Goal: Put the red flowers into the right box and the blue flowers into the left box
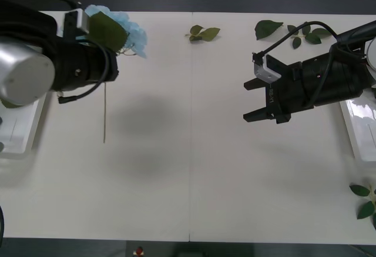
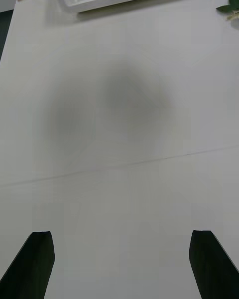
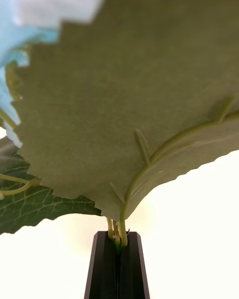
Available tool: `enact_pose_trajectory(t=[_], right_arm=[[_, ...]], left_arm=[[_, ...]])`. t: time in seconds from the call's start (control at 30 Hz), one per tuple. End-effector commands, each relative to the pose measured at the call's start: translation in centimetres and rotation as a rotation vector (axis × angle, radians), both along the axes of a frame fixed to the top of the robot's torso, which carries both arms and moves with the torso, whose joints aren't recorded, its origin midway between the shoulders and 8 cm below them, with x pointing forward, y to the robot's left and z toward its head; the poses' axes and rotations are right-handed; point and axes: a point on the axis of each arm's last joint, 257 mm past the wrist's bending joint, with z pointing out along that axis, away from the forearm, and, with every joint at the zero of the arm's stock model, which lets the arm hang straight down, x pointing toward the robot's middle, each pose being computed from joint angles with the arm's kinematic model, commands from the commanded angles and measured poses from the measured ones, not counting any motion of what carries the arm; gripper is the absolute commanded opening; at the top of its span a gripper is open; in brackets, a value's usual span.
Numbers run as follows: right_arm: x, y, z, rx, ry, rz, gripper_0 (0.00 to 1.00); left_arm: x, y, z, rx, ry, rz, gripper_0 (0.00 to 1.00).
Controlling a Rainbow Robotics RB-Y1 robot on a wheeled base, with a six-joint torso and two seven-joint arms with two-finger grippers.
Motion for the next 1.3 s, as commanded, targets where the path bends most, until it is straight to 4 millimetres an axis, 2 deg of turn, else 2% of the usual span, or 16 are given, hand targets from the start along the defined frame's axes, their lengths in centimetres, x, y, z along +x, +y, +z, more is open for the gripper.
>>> enact_pose_trajectory(t=[0.03, 0.1, 0.17, 0.2, 0.23, 0.33, 0.4, 0.43, 0.5, 0.6, 0.63, 0.73, 0.8, 0.93, 1.0, 1.3], right_arm=[[0.5, 0.7, 1.7, 0.017, -0.042, 0.013, 0.79], [0.5, 0.7, 1.7, 0.017, -0.042, 0.013, 0.79], [0.5, 0.7, 1.7, 0.017, -0.042, 0.013, 0.79], [0.5, 0.7, 1.7, 0.017, -0.042, 0.013, 0.79], [0.5, 0.7, 1.7, 0.017, -0.042, 0.013, 0.79], [0.5, 0.7, 1.7, 0.017, -0.042, 0.013, 0.79], [0.5, 0.7, 1.7, 0.017, -0.042, 0.013, 0.79], [0.5, 0.7, 1.7, 0.017, -0.042, 0.013, 0.79], [0.5, 0.7, 1.7, 0.017, -0.042, 0.013, 0.78], [0.5, 0.7, 1.7, 0.017, -0.042, 0.013, 0.79], [0.5, 0.7, 1.7, 0.017, -0.042, 0.013, 0.79], [0.5, 0.7, 1.7, 0.017, -0.042, 0.013, 0.79], [0.5, 0.7, 1.7, 0.017, -0.042, 0.013, 0.79], [0.5, 0.7, 1.7, 0.017, -0.042, 0.013, 0.79], [0.5, 0.7, 1.7, 0.017, -0.042, 0.013, 0.79], [0.5, 0.7, 1.7, 0.017, -0.042, 0.013, 0.79]], left_arm=[[-0.7, 5.6, 6.3, 0.094, -0.099, 0.004, 0.0], [-1.3, 9.4, 8.4, 0.152, -0.111, 0.021, 0.0], [-1.7, 11.8, 9.8, 0.193, -0.12, 0.039, 0.0], [-2.1, 14.5, 11.0, 0.243, -0.131, 0.068, 0.0], [-2.3, 15.7, 11.4, 0.266, -0.135, 0.084, 0.0], [-3.1, 21.6, 13.6, 0.386, -0.158, 0.166, 0.0], [-3.6, 25.4, 14.4, 0.442, -0.162, 0.217, 0.0], [-3.7, 26.4, 14.4, 0.455, -0.16, 0.229, 0.0], [-3.8, 30.6, 14.3, 0.491, -0.154, 0.281, 0.0], [-3.6, 35.4, 13.5, 0.515, -0.15, 0.328, 0.0], [-3.6, 36.4, 13.3, 0.519, -0.15, 0.337, 0.0], [-3.1, 40.6, 11.4, 0.543, -0.14, 0.356, 0.0], [-2.4, 42.7, 9.7, 0.557, -0.135, 0.359, 0.0], [-0.9, 45.0, 7.1, 0.576, -0.159, 0.362, 0.0], [-0.4, 45.3, 6.0, 0.579, -0.166, 0.358, 0.0], [0.1, 43.9, 1.8, 0.55, -0.112, 0.32, 0.01]])
